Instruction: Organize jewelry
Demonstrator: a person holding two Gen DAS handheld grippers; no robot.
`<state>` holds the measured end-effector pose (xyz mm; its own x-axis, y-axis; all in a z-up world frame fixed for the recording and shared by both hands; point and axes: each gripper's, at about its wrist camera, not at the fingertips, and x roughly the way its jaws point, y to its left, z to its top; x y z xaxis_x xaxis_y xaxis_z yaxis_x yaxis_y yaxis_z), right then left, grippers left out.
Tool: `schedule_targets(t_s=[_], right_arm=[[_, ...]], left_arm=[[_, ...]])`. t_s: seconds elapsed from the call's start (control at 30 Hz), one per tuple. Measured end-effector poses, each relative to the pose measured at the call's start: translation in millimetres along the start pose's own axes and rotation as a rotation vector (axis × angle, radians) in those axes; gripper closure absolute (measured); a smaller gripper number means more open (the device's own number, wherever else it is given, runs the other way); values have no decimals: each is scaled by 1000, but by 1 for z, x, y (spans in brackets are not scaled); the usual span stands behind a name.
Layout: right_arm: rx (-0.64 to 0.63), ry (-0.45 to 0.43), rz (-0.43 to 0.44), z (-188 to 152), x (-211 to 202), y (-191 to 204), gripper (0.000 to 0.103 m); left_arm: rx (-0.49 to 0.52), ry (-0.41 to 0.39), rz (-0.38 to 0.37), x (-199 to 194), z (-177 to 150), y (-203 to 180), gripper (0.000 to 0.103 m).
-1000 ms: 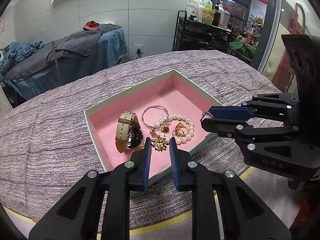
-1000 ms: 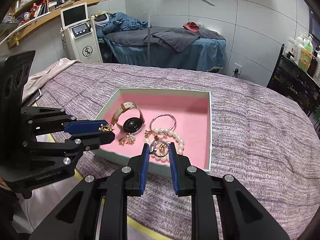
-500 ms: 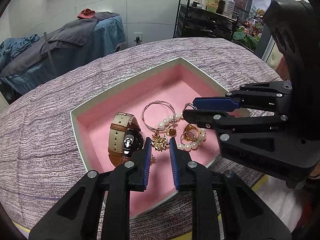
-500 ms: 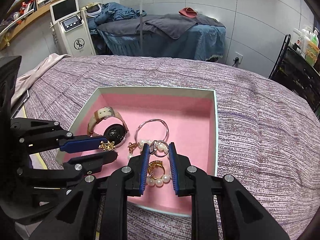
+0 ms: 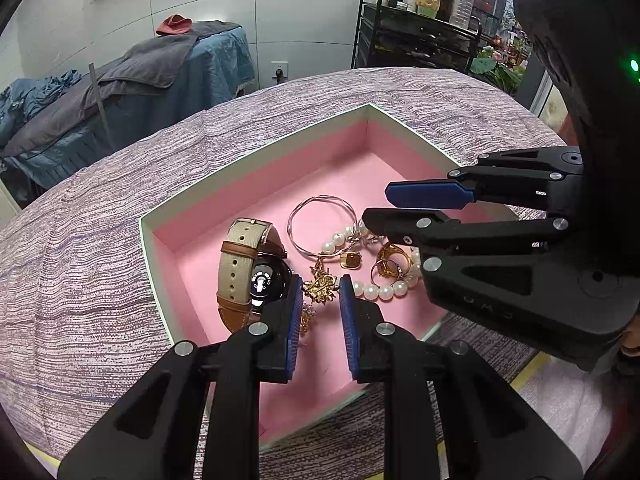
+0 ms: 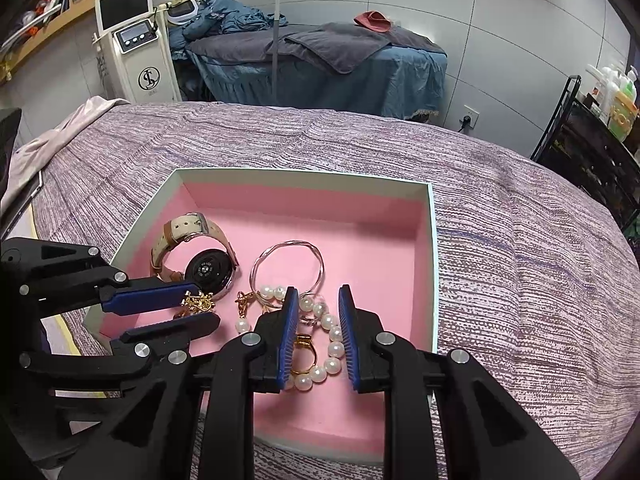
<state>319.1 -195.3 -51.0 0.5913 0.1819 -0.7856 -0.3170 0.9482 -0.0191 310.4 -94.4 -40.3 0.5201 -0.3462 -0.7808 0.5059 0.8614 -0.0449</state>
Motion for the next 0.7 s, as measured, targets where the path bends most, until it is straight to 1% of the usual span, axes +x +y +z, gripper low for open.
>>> schedule_targets(t_s=[0.1, 0.17, 0.2, 0.23, 0.27, 0.3, 0.4, 0.43, 0.47, 0.5, 0.53, 0.57, 0.6, 0.63, 0.7], right_arm=[[9, -3, 4, 0, -1, -1, 79], [13, -8, 2, 1, -1, -1, 74], [14, -11, -2, 1, -2, -2, 72], [16, -13, -1, 1, -3, -2, 68], [20, -18, -1, 1, -4, -2, 66], [25, -25, -2, 1, -6, -3, 65], [44, -61, -11, 0, -18, -5, 62], [48, -77, -20, 0, -24, -6, 55], [55, -100, -35, 0, -31, -8, 45], [62, -125, -53, -1, -39, -10, 40], [69, -150, -66, -2, -46, -13, 30], [80, -180, -81, -5, -55, -16, 19], [94, -200, -95, -8, -62, -18, 13], [112, -218, -109, -12, -70, -22, 10], [133, -236, -98, -20, -82, -24, 9]], left_arm=[[1, -1, 6, -1, -1, -1, 82], [0, -7, 8, -3, -2, -1, 81], [-1, -10, 11, -4, -2, -1, 73], [-2, -15, 14, -6, -2, 0, 68], [-6, -24, 16, -9, -3, 0, 60], [-12, -35, 18, -12, -3, 1, 56], [-18, -64, 19, -23, -5, 2, 53], [-19, -78, 32, -28, -6, 1, 47], [-18, -94, 50, -33, -8, 2, 39], [-16, -117, 75, -41, -11, 1, 32], [-18, -139, 98, -48, -14, 1, 28], [-22, -164, 122, -57, -18, 1, 21], [-26, -192, 143, -66, -23, 1, 16], [-33, -221, 160, -75, -29, 1, 13], [-63, -277, 193, -95, -42, 3, 6]])
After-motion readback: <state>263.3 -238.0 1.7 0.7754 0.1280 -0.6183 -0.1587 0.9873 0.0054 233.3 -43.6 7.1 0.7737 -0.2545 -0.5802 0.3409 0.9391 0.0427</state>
